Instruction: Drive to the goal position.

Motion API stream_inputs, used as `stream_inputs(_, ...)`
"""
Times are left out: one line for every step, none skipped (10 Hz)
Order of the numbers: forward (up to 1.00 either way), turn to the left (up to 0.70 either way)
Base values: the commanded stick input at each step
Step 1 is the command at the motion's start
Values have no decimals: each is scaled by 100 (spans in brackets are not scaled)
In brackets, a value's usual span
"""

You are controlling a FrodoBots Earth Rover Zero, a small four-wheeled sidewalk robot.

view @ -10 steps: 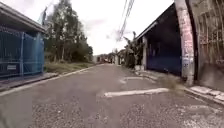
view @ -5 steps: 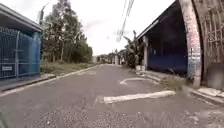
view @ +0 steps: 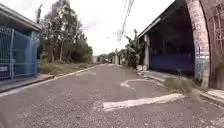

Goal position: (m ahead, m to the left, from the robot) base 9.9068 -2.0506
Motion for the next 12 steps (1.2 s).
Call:
stream_inputs(50, 0)
stream_inputs(50, 0)
stream_inputs(50, 0)
stream_inputs(50, 0)
stream_inputs(50, 0)
stream_inputs(50, 0)
stream_inputs(50, 0)
stream_inputs(50, 0)
stream_inputs(50, 0)
stream_inputs(50, 0)
stream_inputs(50, 0)
stream_inputs(50, 0)
